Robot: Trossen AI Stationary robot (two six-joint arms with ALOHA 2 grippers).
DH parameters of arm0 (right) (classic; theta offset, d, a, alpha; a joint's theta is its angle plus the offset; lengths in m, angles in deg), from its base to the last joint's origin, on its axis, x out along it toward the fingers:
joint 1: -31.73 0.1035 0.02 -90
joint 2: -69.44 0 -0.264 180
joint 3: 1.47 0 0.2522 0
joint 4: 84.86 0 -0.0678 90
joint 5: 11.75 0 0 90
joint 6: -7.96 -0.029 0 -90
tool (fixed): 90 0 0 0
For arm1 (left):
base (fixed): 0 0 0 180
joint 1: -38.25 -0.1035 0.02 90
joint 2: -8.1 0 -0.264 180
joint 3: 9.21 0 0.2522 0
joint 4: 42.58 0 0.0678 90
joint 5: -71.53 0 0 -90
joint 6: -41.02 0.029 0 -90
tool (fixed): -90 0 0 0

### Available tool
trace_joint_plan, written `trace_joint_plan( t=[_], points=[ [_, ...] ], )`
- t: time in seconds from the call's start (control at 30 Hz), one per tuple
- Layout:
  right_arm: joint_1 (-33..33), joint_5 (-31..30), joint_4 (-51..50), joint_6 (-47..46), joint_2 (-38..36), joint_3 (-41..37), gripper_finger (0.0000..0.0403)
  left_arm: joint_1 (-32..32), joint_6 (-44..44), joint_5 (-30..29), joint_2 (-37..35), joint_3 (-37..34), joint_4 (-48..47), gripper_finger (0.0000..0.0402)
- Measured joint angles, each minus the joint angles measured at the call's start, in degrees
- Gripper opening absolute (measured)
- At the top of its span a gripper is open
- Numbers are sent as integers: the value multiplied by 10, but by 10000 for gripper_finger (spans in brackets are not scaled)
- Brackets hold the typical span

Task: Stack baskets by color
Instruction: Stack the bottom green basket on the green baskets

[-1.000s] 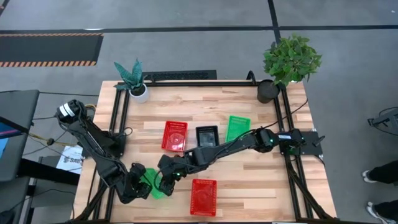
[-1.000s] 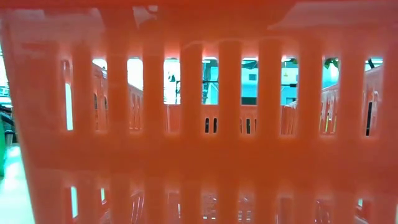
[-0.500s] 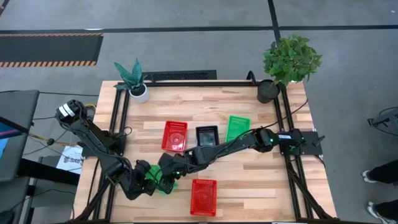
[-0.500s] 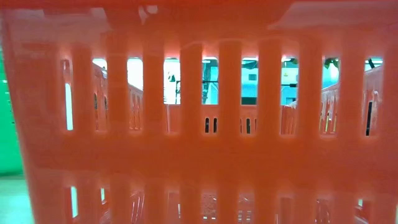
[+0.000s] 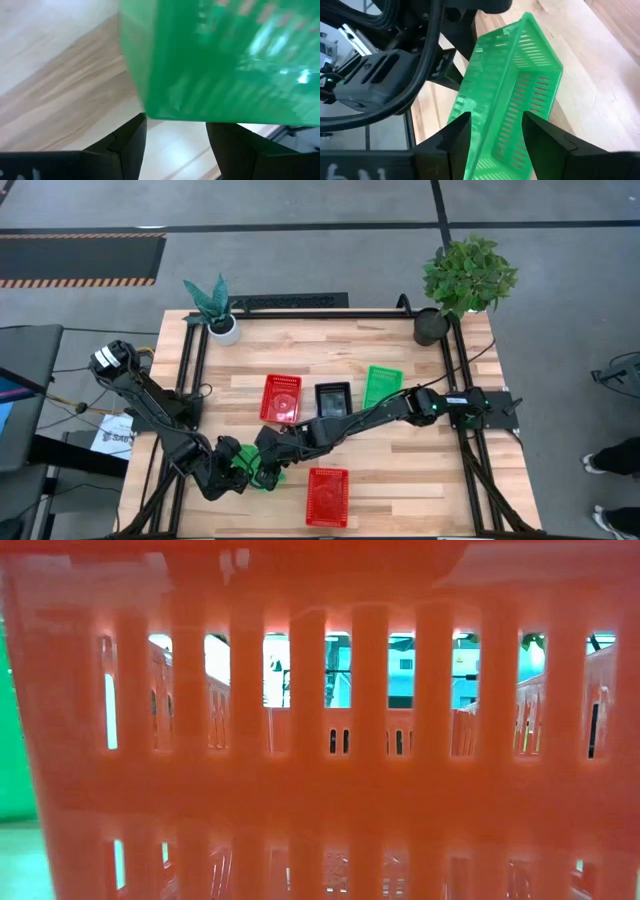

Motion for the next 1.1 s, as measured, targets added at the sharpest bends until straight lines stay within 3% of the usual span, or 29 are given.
trace_joint_plan(
  t=[0.5, 0.77, 0.93, 1.1],
  points=[
    [1, -8, -7, 9, 0, 0, 198, 0, 2, 1, 0, 0, -6, 193],
    [4, 23, -9, 9, -1, 0, 198, 0, 33, 63, -27, 15, 39, 193],
    [-2, 30, -13, 19, -19, 16, 198, 0, 52, 56, -92, 65, -51, 193],
    [-17, 66, 1, 20, -40, 11, 198, 0, 72, 12, -165, 121, -166, 192]
  ],
)
